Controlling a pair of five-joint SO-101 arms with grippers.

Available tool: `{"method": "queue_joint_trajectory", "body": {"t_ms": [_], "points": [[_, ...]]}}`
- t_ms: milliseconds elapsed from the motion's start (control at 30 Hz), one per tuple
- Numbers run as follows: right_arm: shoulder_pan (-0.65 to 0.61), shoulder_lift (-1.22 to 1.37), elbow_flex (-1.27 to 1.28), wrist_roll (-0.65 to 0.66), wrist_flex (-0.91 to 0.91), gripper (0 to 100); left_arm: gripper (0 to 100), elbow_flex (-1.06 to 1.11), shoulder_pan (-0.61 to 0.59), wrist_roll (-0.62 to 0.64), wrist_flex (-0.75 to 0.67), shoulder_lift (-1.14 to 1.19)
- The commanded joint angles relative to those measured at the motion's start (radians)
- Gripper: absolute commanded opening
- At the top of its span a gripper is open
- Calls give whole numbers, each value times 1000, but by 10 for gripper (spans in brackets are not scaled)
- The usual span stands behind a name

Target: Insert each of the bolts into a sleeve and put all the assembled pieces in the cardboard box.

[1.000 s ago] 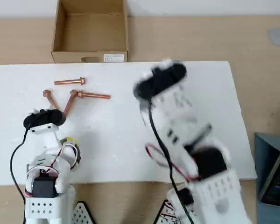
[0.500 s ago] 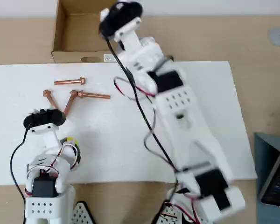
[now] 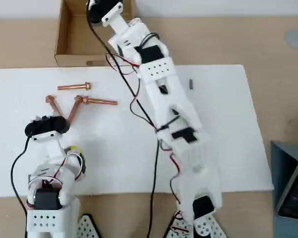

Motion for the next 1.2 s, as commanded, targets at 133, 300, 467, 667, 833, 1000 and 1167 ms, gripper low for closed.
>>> {"method": "queue_joint_trajectory", "body": {"t_ms": [133, 300, 467, 667, 833, 1000, 1167], "points": [[15, 243, -381, 80, 17, 73, 2, -5, -11, 0, -15, -8], [13, 329, -503, 83, 92, 138, 2, -5, -11, 0, -15, -8], [13, 361, -542, 86, 95, 138, 2, -5, -11, 0, -15, -8], [13, 360, -545, 83, 98, 138, 2, -5, -11, 0, -15, -8], [16, 360, -665, 83, 261, 138, 2, -5, -11, 0, -15, -8], [18, 363, -849, 83, 473, 138, 2, -5, -11, 0, -15, -8], [36, 303, -860, 83, 571, 138, 2, -5, -11, 0, -15, -8]]}}
